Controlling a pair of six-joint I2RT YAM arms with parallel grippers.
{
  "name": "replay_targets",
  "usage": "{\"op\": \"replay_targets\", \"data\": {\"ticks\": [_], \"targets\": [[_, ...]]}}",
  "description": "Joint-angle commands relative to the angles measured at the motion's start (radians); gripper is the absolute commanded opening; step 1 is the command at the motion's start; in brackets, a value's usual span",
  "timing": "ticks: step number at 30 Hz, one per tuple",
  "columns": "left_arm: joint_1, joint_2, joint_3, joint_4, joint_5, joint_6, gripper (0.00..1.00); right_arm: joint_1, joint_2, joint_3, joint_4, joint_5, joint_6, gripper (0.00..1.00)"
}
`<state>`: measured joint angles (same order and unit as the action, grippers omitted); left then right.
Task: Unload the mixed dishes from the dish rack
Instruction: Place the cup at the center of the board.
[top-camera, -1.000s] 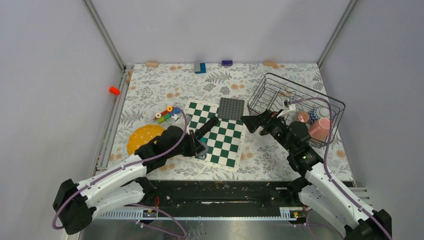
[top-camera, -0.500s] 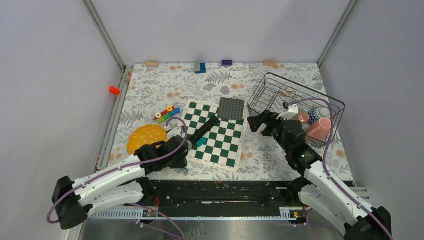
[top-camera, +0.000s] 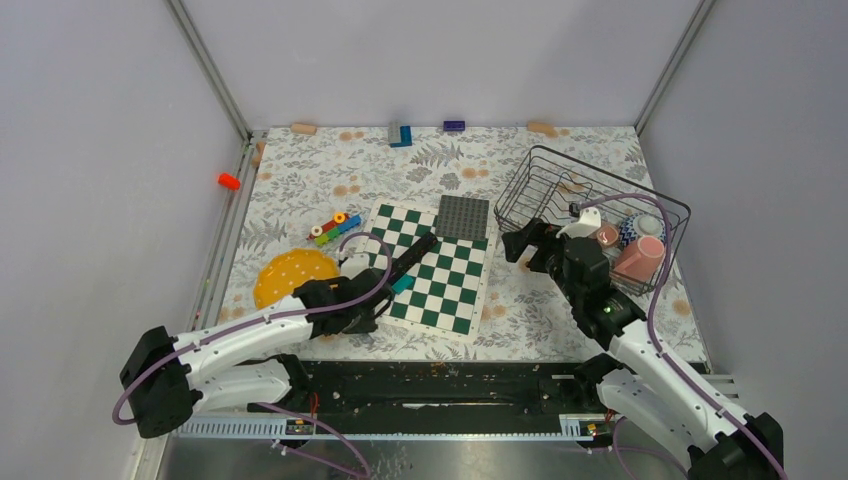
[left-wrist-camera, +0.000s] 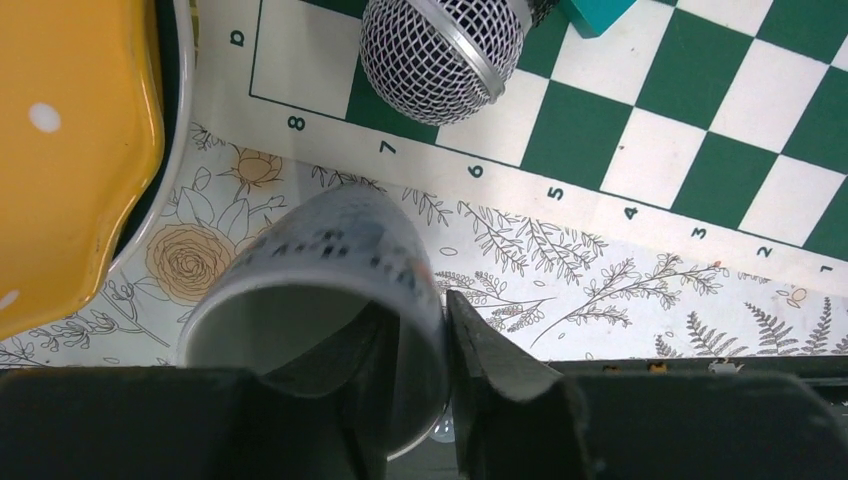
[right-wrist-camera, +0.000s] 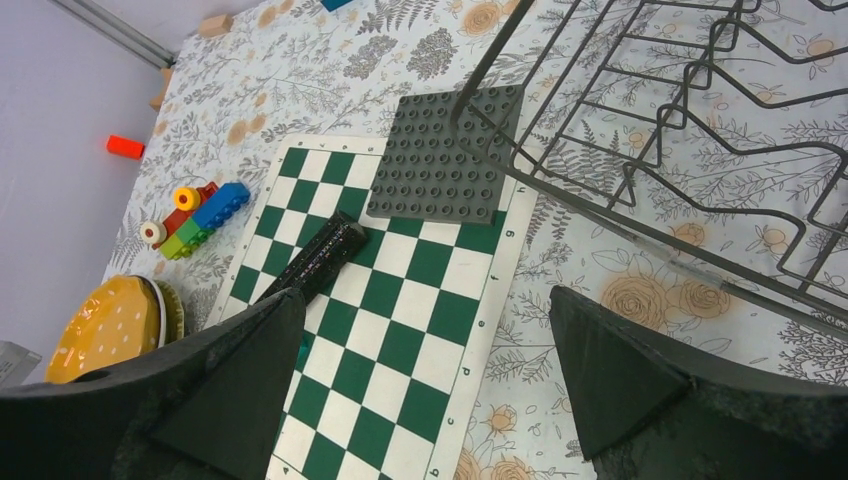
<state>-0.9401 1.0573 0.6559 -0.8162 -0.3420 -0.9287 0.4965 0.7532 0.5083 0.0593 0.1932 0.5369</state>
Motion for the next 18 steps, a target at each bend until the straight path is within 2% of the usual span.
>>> {"op": "replay_targets", "data": {"ticks": [1,5,13,15,16,17,18], "targets": [[-0.005,-0.008,0.045,0.018,-0.042,-0.005,0.29,0.003,-0.021,0.044,-0.011,0.042,-0.011,1.00],[-0.007,-0.023,0.042,0.017,-0.037,-0.003,0.44,0.003,-0.030,0.041,-0.016,0.058,-0.012,1.00],[-0.009,-0.109,0.050,0.018,-0.035,0.023,0.61,0.002,-0.052,0.037,-0.022,0.058,-0.017,1.00],[-0.010,-0.136,0.055,0.018,-0.037,0.031,0.76,0.002,-0.055,0.037,-0.021,0.055,-0.021,1.00],[-0.011,-0.149,0.057,0.018,-0.038,0.036,0.90,0.003,-0.056,0.037,-0.022,0.055,-0.024,1.00],[-0.011,-0.159,0.059,0.017,-0.042,0.040,0.98,0.003,-0.057,0.037,-0.022,0.057,-0.024,1.00],[-0.011,-0.169,0.064,0.014,-0.049,0.040,0.99,0.002,-0.058,0.036,-0.022,0.058,-0.026,1.00]]}}
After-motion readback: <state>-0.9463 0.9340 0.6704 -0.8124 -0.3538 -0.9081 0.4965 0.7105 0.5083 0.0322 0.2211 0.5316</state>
